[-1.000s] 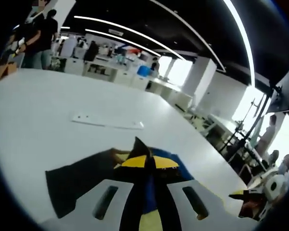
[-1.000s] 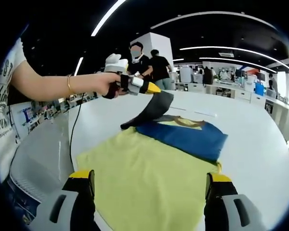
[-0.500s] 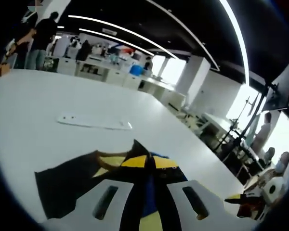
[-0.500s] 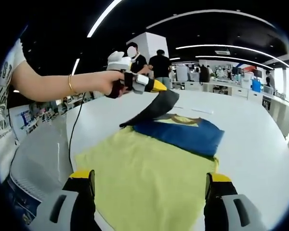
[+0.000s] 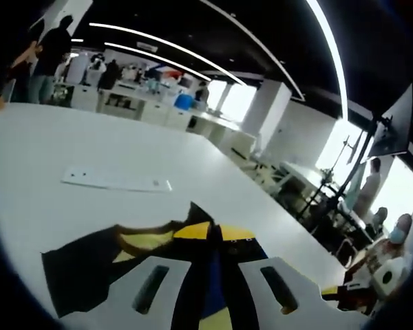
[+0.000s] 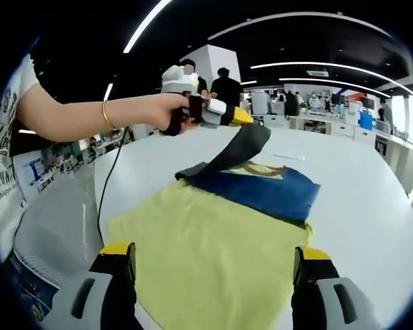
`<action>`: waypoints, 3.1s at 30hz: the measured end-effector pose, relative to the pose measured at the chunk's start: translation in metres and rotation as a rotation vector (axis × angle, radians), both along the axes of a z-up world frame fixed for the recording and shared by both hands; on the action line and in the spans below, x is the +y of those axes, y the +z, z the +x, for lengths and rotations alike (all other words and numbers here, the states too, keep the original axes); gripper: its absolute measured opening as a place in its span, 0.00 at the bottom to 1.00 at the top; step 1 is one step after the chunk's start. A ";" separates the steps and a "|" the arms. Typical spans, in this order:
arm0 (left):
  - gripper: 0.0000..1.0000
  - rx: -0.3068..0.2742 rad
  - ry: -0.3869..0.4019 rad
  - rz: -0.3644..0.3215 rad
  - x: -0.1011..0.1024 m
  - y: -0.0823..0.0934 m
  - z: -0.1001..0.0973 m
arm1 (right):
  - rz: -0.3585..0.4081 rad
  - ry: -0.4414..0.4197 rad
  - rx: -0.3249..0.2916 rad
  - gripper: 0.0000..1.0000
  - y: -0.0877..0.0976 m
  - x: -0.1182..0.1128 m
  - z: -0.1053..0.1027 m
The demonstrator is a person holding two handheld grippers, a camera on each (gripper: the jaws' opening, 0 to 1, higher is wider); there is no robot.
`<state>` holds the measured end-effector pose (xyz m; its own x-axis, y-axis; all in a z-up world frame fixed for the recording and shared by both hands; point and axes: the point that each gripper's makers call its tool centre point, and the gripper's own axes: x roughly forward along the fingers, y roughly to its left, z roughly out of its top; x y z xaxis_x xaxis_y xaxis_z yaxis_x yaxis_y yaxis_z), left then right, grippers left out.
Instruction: Fold the garment on the visible template until the final outline fits inside the template.
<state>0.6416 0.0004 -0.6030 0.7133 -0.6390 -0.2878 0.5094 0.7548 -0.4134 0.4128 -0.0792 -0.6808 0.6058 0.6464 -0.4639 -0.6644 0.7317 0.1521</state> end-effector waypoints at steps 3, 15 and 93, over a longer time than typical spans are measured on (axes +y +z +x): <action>0.00 -0.006 -0.016 0.001 -0.009 -0.001 0.001 | 0.000 -0.002 0.009 0.94 -0.002 -0.002 0.000; 0.00 0.009 -0.074 0.030 -0.042 -0.016 -0.004 | -0.011 -0.022 0.012 0.94 -0.003 -0.014 0.002; 0.99 -0.167 -0.322 0.156 -0.014 -0.041 -0.102 | -0.037 0.105 0.054 0.95 -0.004 -0.013 -0.008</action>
